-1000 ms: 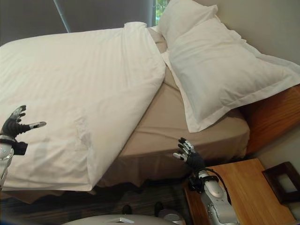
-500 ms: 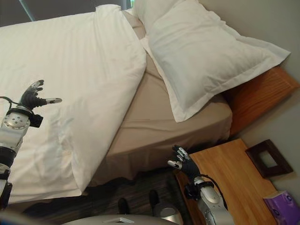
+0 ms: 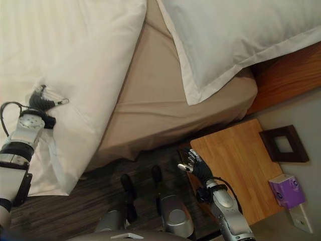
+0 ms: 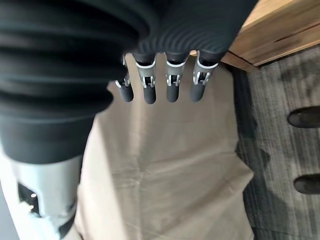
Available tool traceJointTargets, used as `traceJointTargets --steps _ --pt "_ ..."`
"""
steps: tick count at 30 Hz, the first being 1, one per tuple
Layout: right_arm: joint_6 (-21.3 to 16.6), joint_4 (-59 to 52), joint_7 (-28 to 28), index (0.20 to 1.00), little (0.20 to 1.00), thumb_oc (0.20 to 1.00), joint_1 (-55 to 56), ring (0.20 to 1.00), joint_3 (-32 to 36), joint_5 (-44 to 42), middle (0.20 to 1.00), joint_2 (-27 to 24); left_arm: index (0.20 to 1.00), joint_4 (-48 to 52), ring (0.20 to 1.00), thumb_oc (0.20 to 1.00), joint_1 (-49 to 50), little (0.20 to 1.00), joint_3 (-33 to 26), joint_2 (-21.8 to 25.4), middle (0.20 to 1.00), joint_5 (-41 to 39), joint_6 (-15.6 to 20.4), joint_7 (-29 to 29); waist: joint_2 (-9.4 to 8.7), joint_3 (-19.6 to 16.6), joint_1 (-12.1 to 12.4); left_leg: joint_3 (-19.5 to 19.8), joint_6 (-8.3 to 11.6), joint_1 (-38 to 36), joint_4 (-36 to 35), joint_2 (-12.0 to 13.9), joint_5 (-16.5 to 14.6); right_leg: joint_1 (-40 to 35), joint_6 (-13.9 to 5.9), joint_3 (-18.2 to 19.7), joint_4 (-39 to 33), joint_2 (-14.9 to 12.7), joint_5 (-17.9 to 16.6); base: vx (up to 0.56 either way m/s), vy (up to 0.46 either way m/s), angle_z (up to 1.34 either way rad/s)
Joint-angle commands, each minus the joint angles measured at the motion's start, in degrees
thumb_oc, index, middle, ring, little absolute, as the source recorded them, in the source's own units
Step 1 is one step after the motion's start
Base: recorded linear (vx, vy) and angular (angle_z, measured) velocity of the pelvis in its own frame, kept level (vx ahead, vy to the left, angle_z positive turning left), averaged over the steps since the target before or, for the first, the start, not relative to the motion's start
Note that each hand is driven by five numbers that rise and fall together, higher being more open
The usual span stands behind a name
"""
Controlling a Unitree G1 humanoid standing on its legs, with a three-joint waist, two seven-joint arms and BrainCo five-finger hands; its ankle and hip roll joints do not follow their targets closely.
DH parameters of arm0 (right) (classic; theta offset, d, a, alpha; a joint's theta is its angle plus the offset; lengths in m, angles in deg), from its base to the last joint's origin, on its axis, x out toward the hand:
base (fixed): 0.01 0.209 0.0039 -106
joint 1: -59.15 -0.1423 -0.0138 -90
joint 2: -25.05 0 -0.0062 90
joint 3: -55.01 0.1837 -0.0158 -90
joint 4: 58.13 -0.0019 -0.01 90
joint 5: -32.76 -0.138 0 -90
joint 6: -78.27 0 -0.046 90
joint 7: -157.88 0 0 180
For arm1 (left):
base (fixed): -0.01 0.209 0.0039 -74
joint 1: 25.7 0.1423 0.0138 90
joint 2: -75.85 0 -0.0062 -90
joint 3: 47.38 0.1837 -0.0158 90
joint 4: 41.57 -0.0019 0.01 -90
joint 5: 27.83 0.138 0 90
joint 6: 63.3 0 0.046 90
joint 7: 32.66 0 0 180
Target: Making the bed.
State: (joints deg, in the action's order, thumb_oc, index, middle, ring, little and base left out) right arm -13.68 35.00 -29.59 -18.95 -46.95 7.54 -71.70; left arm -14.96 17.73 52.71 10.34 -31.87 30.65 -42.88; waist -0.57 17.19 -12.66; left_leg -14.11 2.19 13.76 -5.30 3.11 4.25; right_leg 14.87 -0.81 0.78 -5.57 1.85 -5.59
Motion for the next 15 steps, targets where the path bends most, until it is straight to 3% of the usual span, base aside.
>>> traceJointTargets --steps 1,4,7,11,13,15 --pt "-2.94 -2.11 0.43 1.0 1.0 1.0 -0.08 1.0 -0.07 -1.81 1.0 0.28 0.2 -0.43 0.2 0.2 0.15 0.2 3.76 -3.16 0.2 2.32 -1.05 3.41 -1.42 -5.44 -0.78 -0.41 2.7 -2.91 0.3 0.34 1.39 1.89 -8.03 -0.21 0.57 -2.77 -2.7 0.09 0.014 -0.18" --pt "-3.21 -2.26 -0.45 1.0 1.0 1.0 -0.1 1.0 -0.71 -1.73 1.0 -0.36 0.2 4.38 0.2 0.2 -0.84 0.2 6.99 -5.22 0.2 2.96 0.19 4.87 -0.67 -6.08 -1.19 -0.7 2.64 -4.48 0.3 0.08 0.61 0.56 -7.98 0.08 0.57 -2.96 -2.09 0.1 0.033 -0.04" --pt "-3.55 -2.27 -0.71 1.0 1.0 1.0 -0.56 1.0 -0.68 -1.24 1.0 -0.91 0.2 20.93 0.2 0.2 -1.09 0.2 9.79 -9.34 0.2 -2.77 2.59 5.03 0.5 -6.94 -1.33 -0.33 2.35 -6.07 0.3 -0.6 -0.11 -1.1 -8.04 0.16 0.57 -3.46 -1.63 0.08 0.031 0.03" --pt "-2.76 -1.72 -0.61 1.0 1.0 1.0 -0.83 1.0 -0.13 0.61 1.0 -0.94 0.2 38.41 0.2 0.2 1.93 0.2 13.9 -12.96 0.2 -11.74 4.26 9.17 1.71 -7.59 -1.11 0.26 1.99 -7.62 0.3 -1.2 -0.56 -2.92 -8.1 -0.37 0.57 -4.09 -1.13 0.06 0.019 0.01" --pt "-2.14 -1.12 -0.9 1.0 1.0 1.0 -0.12 1.0 0.48 2.01 1.0 -0.87 0.2 50.05 0.2 0.2 5.58 0.2 18.35 -15.92 0.2 -18.34 4.45 14.14 2.67 -8.04 -1.2 0.62 1.65 -9.36 0.3 -1.85 -1.22 -4.62 -8.11 -0.31 0.57 -4.49 -0.67 0.07 0.042 -0.04" --pt "-1.99 -0.76 -0.98 1.0 1.0 1.0 0.15 1.0 0.44 2.41 1.0 -0.96 0.2 52.92 0.2 0.2 7.01 0.2 20.52 -17.11 0.2 -19.81 4.14 16.41 3.07 -8.3 -1.49 0.48 1.52 -9.82 0.3 -2.02 -1.44 -5.12 -8.06 -0.29 0.57 -4.56 -0.53 0.02 0.015 -0.02"
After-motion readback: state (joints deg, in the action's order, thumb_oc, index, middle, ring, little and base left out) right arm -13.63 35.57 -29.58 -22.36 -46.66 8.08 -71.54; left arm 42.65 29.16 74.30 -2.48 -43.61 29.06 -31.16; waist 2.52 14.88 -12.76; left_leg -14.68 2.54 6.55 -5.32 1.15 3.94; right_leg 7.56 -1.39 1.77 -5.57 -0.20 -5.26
